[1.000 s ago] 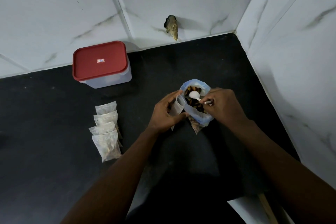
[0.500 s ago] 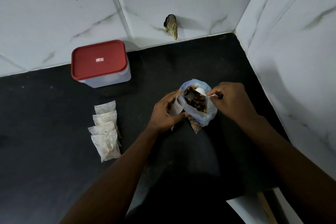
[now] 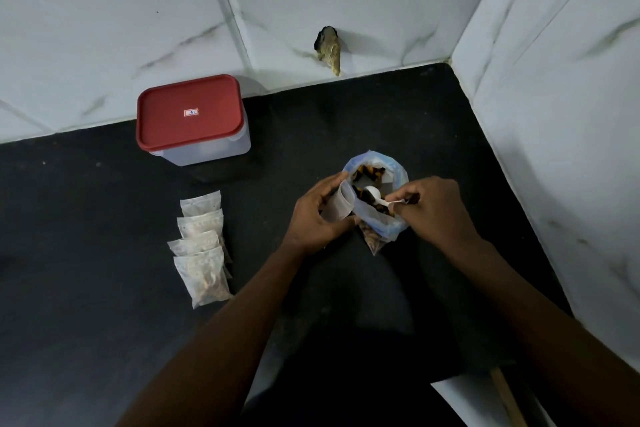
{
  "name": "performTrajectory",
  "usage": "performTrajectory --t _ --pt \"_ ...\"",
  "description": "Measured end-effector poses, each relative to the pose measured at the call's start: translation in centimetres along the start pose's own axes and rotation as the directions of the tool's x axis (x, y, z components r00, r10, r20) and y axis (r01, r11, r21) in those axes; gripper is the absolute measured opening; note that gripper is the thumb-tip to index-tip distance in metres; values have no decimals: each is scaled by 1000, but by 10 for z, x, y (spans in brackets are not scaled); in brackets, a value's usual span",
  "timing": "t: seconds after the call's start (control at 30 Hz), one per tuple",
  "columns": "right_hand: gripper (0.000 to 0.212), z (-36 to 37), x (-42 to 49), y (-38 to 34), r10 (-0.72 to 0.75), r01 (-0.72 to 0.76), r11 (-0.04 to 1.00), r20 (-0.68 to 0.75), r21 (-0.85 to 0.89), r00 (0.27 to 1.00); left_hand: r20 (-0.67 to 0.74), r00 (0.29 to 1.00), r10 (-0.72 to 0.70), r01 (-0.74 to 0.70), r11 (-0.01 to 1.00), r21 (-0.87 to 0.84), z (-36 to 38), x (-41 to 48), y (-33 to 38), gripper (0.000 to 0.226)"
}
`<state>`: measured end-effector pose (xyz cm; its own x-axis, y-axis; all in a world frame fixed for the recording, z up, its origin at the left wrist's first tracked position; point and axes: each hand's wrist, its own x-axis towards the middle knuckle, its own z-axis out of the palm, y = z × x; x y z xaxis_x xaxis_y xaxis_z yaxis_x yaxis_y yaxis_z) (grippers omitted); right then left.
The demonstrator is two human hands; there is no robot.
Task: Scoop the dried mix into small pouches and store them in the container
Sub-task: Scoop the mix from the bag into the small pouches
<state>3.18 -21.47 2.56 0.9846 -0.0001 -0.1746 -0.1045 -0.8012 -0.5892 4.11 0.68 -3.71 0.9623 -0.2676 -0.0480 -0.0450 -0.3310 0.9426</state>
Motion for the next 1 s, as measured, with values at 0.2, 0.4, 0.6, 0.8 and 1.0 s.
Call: performTrajectory --t 0.2,0.4,0.6,0.8,1.0 --pt "15 -4 5 2 287 -303 907 97 291 953 -10 1000 -27 27 1000 1 1 -2 0 73" --pt "16 13 3 -10 322 -332 855 93 399 942 9 1000 -30 31 999 -28 0 -3 1 71" --pt "17 11 5 -7 528 -549 299 344 781 777 54 996 -68 72 995 -70 0 -5 6 79" --pt "17 16 7 -10 536 -531 118 396 839 745 76 992 -102 108 991 -83 -3 -4 8 80" --pt "18 11 2 -6 524 -542 181 386 821 760 62 994 -94 99 990 -97 -7 -4 12 77"
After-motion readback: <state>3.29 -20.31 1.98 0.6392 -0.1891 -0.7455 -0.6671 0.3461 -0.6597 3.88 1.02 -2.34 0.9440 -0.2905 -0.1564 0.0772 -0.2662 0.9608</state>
